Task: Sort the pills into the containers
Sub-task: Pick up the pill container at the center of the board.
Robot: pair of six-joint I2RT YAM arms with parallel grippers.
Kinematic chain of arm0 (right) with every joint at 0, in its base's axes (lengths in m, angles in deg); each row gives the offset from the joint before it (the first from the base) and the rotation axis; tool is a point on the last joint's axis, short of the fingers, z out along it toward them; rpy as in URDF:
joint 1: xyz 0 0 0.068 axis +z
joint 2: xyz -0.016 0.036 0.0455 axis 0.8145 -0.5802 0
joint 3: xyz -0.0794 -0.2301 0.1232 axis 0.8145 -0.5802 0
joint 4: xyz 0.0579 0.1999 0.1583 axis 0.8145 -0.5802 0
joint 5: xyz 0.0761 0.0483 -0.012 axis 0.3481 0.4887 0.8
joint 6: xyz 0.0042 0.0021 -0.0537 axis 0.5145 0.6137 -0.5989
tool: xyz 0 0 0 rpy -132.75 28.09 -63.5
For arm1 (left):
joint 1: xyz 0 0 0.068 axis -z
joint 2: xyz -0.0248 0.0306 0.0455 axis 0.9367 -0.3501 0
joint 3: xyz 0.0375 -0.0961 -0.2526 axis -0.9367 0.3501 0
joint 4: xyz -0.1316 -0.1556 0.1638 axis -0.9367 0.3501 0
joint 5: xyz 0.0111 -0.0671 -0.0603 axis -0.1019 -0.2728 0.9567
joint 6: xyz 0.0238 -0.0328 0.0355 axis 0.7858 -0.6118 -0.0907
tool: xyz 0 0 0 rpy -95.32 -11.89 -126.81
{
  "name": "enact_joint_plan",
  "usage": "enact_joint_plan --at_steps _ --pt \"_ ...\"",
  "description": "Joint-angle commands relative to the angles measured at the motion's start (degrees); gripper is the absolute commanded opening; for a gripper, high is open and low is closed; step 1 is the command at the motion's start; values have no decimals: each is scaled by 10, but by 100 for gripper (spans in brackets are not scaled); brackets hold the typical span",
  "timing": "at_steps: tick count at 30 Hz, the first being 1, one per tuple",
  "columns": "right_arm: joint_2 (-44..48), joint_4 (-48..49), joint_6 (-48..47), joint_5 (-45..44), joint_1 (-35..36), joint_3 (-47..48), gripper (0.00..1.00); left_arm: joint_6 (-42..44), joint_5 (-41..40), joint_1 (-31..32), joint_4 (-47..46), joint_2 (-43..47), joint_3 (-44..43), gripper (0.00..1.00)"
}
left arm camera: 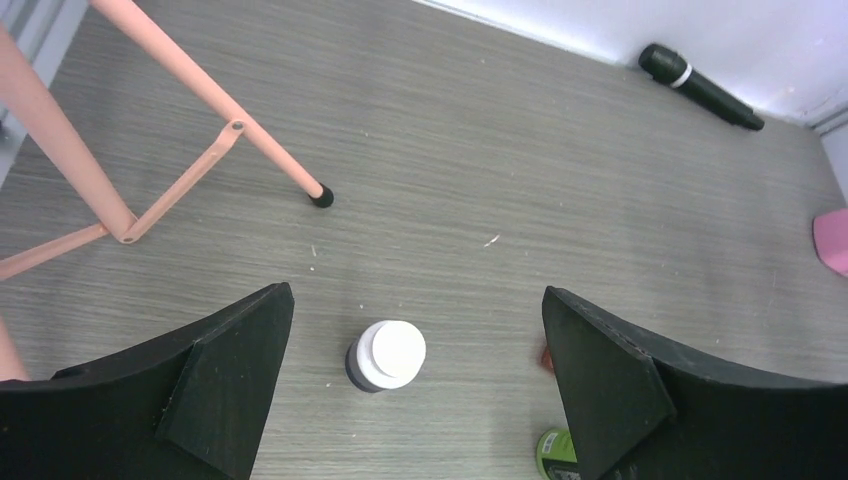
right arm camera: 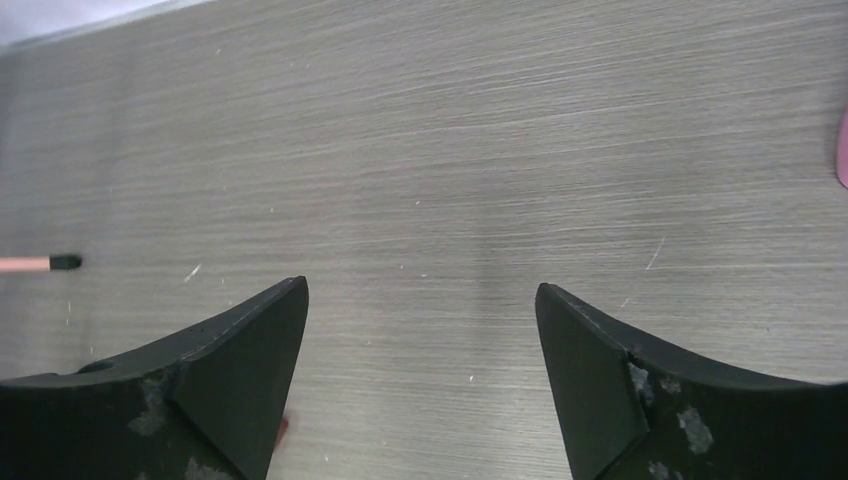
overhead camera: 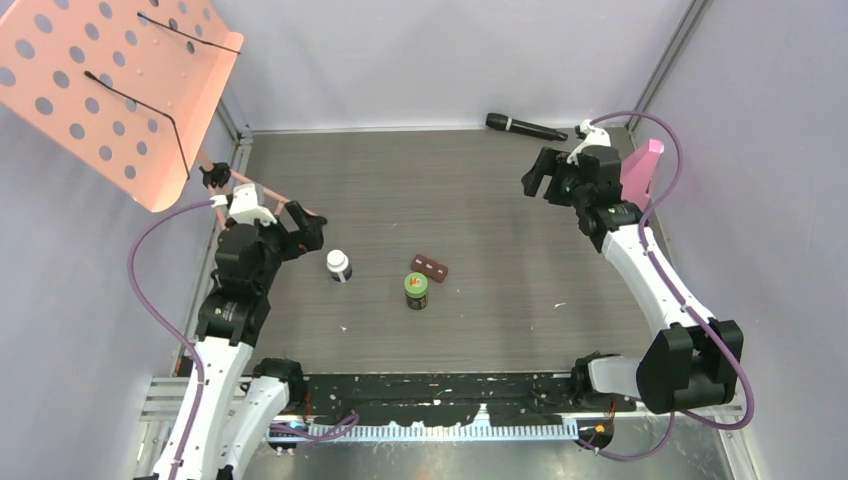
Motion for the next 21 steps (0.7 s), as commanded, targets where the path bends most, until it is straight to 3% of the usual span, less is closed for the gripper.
enact_joint_plan --at_steps 1,4,7,12,17,21 --pt "16 24 -22 68 4 -11 95 -24 -35 1 -24 8 -12 99" --pt "25 41 -24 104 9 -31 98 -44 -55 1 17 -14 -34 100" --pt "17 36 -24 130 23 -31 99 -31 -18 1 46 -35 -57 100" --pt "2 19 -30 99 89 -27 98 -25 58 1 4 -29 -36 100" --pt "-47 -17 -65 71 174 4 86 -39 129 1 -7 -46 -29 99" --pt "-112 -75 -120 67 256 50 84 -57 175 1 -31 -58 -14 97"
